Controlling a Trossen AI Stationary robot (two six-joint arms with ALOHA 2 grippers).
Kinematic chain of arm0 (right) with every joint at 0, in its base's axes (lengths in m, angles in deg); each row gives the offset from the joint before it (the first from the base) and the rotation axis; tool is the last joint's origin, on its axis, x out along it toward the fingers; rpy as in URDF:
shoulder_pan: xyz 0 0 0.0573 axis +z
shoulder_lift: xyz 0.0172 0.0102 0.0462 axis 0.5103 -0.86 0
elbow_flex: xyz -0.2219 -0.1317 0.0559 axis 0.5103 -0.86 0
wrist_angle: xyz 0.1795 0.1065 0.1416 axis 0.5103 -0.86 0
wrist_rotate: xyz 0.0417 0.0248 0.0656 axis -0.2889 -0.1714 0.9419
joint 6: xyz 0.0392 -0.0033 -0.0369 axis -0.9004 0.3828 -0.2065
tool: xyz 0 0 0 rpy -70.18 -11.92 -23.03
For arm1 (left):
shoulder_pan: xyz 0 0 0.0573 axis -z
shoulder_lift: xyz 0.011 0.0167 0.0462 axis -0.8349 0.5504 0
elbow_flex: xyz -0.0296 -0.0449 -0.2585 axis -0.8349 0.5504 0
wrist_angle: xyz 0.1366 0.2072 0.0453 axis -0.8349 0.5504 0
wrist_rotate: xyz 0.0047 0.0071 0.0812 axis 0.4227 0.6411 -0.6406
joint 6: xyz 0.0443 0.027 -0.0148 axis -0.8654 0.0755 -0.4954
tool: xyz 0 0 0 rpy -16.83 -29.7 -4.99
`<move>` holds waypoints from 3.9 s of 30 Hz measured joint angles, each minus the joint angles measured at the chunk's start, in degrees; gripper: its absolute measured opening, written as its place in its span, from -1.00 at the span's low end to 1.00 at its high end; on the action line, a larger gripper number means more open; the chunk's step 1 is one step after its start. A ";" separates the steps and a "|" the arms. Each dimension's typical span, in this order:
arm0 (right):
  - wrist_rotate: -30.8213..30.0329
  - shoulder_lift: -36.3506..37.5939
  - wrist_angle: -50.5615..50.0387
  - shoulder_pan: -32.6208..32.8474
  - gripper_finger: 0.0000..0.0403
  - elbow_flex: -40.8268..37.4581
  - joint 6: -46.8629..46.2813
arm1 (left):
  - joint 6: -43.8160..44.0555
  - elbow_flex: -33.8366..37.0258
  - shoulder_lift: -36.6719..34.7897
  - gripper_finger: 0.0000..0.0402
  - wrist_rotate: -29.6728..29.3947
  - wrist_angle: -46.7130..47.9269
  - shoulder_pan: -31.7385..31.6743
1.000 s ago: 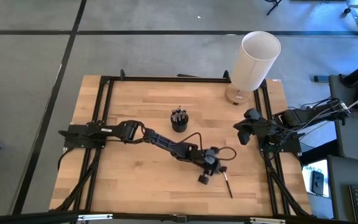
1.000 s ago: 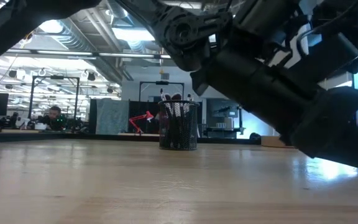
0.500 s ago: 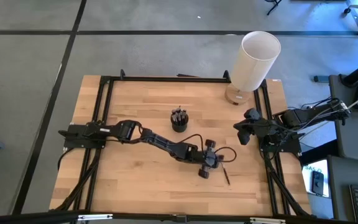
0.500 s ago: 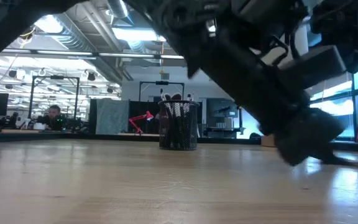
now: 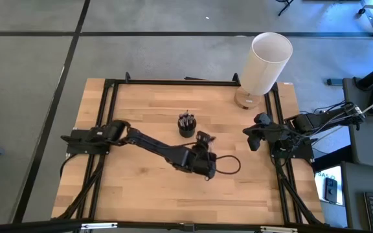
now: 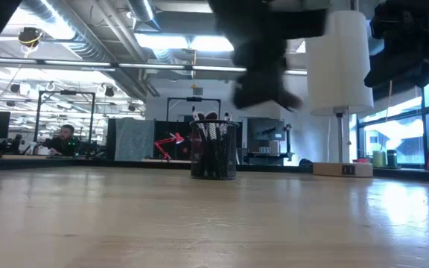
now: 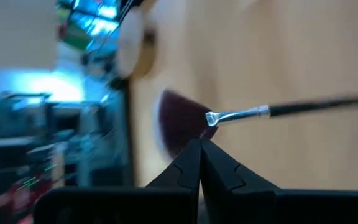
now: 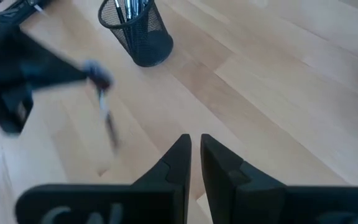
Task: Sort items
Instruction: Put the highlighter brush into the organizer, then return to Home Position
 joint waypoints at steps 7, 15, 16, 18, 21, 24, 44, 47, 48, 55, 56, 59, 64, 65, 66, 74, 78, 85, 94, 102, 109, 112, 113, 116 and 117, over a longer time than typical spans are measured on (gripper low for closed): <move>-0.02 0.00 0.87 0.01 -0.82 -0.01 0.00 | 1.61 0.00 -6.11 -0.99 -7.77 9.27 -2.37; -0.35 0.00 0.89 0.00 -0.82 0.00 0.42 | 0.13 -0.07 -12.17 -0.99 -14.23 11.38 -6.21; -0.37 0.00 0.87 0.00 -0.82 -0.01 0.51 | 0.69 -0.07 -12.71 -0.99 -14.16 12.69 -6.78; -0.39 0.00 0.87 0.00 -0.82 0.00 0.60 | 3.40 -0.07 -13.44 -0.99 -13.86 15.02 -7.85; -0.39 0.02 0.80 0.02 -0.82 0.00 0.61 | 9.85 -0.07 -13.81 -0.99 -13.76 20.91 -8.89; -0.41 0.02 0.76 0.00 -0.82 -0.01 0.63 | 15.79 1.05 -13.78 -0.99 -12.71 26.10 -9.33; -0.48 0.00 0.83 0.01 -0.82 -0.02 0.42 | 32.44 10.36 -13.66 -0.86 3.64 28.45 -10.56; -0.78 0.00 0.83 0.00 -0.82 0.00 0.44 | 32.50 10.32 -13.66 -0.79 3.84 28.46 -10.58; -1.29 0.00 0.83 0.00 -0.82 -0.02 0.60 | 32.61 10.23 -13.66 -0.77 3.91 28.39 -10.58; -11.22 -0.20 1.65 0.00 -0.82 -0.02 3.69 | 34.32 10.10 -14.86 -0.65 11.63 15.08 -9.80; -12.46 -0.39 2.00 0.02 -0.82 0.00 3.83 | 33.27 10.10 -15.09 -0.64 11.87 13.24 -9.33; -13.60 -0.74 2.06 0.01 -0.82 -0.02 3.95 | 30.41 10.10 -15.48 -0.65 12.00 7.46 -8.08; -13.80 -1.44 0.53 0.02 -0.82 -0.02 8.81 | 29.92 10.09 -16.09 -0.68 8.93 6.15 -6.54; -13.87 -1.53 0.49 0.00 -0.82 -0.02 10.15 | 30.79 10.12 -16.05 -0.69 7.36 6.28 -6.13; -14.09 -1.55 0.35 0.02 -0.82 -0.02 11.55 | 31.54 10.12 -16.04 -0.71 5.81 6.14 -5.81; -21.26 -1.64 0.37 0.00 -0.82 -0.02 14.12 | 32.09 10.36 -16.04 -0.79 3.31 6.49 -4.79; -21.16 -1.64 0.37 0.02 -0.82 -0.02 14.11 | 32.49 10.36 -16.04 -0.77 4.67 5.66 -4.86; -21.46 -1.92 0.39 0.02 -0.82 -0.02 14.08 | 33.28 10.36 -16.02 -0.76 4.25 5.49 -4.91; -25.98 -2.03 0.76 -0.15 -0.82 -0.02 9.23 | 30.44 10.36 -16.00 -0.74 6.45 1.77 -6.50; -26.10 -2.67 1.80 -4.81 -0.89 -0.02 8.46 | 27.54 10.43 -12.17 -0.76 16.67 -0.26 -8.69; -26.12 -2.67 2.95 -5.81 -0.91 -0.02 14.35 | 27.97 10.45 -8.70 -0.76 16.48 -3.29 -8.66; -26.06 -2.75 2.99 -5.81 -0.84 -0.02 13.24 | 29.17 10.43 -8.72 -0.78 15.85 -3.88 -8.66; -26.01 -2.75 3.02 -5.81 -0.82 -0.02 11.01 | 29.63 10.37 -8.79 -0.79 15.38 -3.83 -8.63; -25.51 -2.75 4.12 -5.81 -0.80 -0.04 7.94 | 30.89 10.14 -9.40 -0.82 14.29 -4.44 -8.24; -25.53 -2.75 5.64 -5.84 -0.80 -0.04 8.91 | 30.46 10.03 -9.48 -0.83 14.24 -4.99 -8.24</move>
